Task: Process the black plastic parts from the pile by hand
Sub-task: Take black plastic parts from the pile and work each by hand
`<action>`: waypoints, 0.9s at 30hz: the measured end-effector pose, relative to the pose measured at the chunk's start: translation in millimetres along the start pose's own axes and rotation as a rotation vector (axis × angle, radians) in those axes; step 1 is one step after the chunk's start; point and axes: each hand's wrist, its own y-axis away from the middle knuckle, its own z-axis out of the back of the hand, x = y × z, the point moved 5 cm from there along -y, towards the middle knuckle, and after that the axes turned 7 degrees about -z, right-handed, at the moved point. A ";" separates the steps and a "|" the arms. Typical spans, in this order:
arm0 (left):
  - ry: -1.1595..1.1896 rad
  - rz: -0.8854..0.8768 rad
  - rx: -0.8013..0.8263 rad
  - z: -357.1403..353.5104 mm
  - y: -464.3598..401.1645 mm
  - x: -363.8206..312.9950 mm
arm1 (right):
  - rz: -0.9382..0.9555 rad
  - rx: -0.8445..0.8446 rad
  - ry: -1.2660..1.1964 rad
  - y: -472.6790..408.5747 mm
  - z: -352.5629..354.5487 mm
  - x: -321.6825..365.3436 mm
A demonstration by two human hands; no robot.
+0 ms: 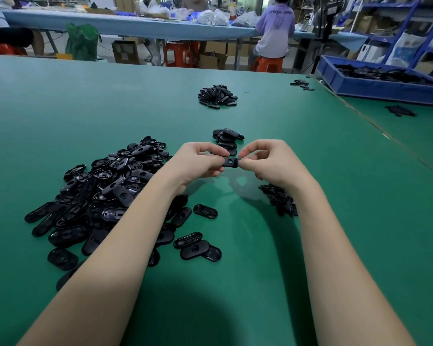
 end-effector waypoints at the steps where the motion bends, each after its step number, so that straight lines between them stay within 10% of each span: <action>1: 0.006 -0.001 0.004 -0.2 0.0 -0.2 | -0.008 0.000 0.001 -0.5 -1.1 -1.2; 27: -0.076 -0.008 0.064 -6.0 0.9 -1.2 | -0.157 -0.142 0.118 -5.0 -3.3 -5.4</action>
